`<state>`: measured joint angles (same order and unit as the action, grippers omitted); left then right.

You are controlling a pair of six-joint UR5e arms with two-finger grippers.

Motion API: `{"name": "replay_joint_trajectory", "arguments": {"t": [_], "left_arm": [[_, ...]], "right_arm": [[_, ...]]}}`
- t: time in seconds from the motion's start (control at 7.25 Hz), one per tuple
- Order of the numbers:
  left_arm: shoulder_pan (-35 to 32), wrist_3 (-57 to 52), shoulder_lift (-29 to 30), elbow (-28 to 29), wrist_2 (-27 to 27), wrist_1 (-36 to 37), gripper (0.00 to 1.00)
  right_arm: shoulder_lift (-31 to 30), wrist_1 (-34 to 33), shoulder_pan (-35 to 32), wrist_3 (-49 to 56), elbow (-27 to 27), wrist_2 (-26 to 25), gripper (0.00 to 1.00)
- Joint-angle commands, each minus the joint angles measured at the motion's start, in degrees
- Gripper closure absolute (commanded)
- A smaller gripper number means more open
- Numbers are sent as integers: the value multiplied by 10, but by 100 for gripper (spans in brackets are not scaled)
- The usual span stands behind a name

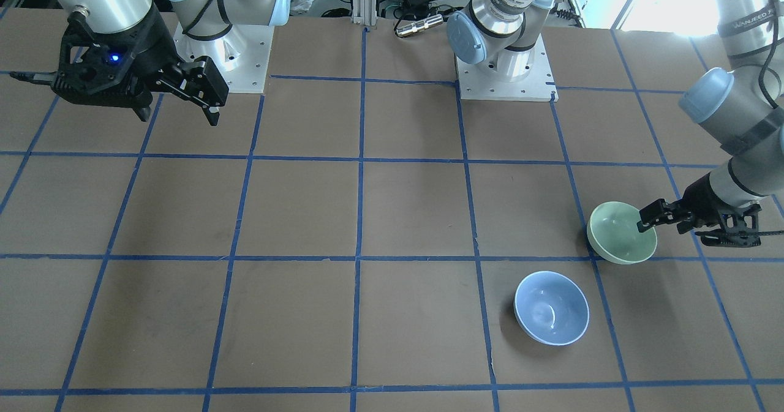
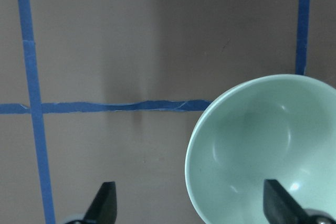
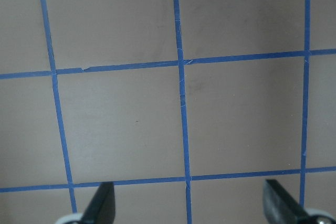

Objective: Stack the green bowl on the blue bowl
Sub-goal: 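Close the left gripper on the rim of the pale green bowl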

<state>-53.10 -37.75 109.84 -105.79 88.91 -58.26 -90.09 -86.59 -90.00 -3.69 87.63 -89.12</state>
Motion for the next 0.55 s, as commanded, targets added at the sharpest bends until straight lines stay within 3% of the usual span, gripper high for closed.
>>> {"name": "replay_joint_trajectory", "arguments": {"t": [0.0, 0.14, 0.41], "left_arm": [[3, -1, 8, -10, -3, 7, 49], [3, -1, 8, -12, -3, 6, 84], [3, -30, 9, -12, -9, 6, 100]], "right_arm": [[0, -1, 0, 0, 0, 0, 0], [0, 0, 0, 0, 0, 0, 0], [0, 0, 0, 0, 0, 0, 0]]}}
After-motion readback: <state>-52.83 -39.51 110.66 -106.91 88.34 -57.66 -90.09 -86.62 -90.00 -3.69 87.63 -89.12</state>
